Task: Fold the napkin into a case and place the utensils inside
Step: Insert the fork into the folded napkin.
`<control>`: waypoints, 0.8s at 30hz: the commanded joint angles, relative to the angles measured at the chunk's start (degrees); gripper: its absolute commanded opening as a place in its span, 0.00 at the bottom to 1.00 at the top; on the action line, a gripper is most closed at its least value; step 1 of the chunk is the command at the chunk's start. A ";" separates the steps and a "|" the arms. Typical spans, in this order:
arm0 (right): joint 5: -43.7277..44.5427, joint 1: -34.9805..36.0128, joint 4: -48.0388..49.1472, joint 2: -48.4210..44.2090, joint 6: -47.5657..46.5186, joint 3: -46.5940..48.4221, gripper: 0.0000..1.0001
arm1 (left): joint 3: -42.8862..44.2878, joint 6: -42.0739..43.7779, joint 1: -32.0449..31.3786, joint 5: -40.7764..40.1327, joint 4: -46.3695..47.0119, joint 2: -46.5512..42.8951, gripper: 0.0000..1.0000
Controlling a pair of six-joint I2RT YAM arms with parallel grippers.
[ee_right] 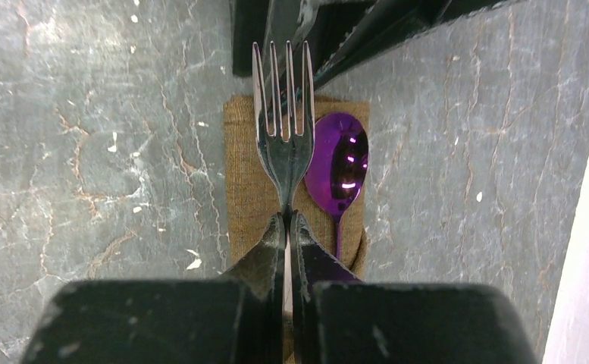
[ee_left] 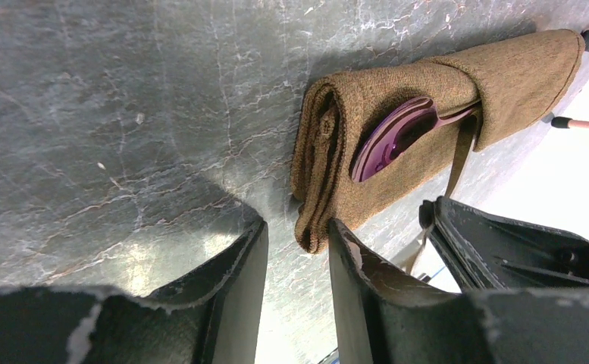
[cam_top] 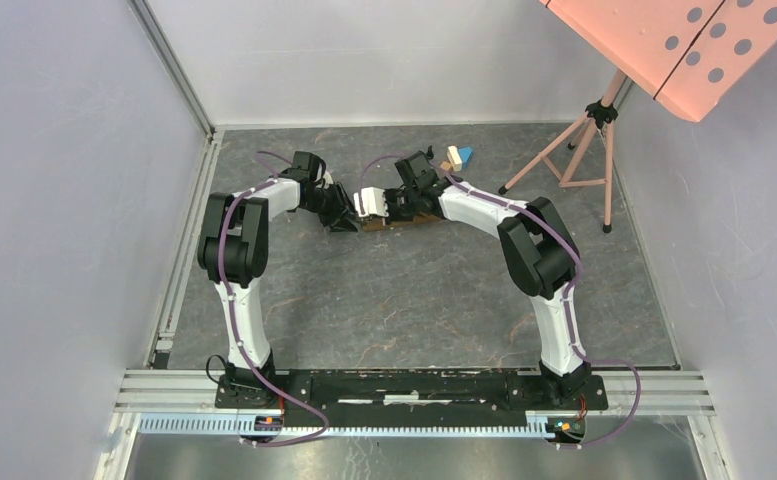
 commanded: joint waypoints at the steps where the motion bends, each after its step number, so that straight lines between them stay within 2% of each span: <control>1: 4.52 -0.09 -2.18 0.62 -2.41 2.60 0.00 | -0.92 -0.01 -0.53 -5.18 -1.84 3.94 0.44; 24: 12.97 -0.30 -3.59 -0.34 -2.63 -0.02 0.00 | 0.56 0.86 -0.59 -8.18 -4.70 5.75 0.45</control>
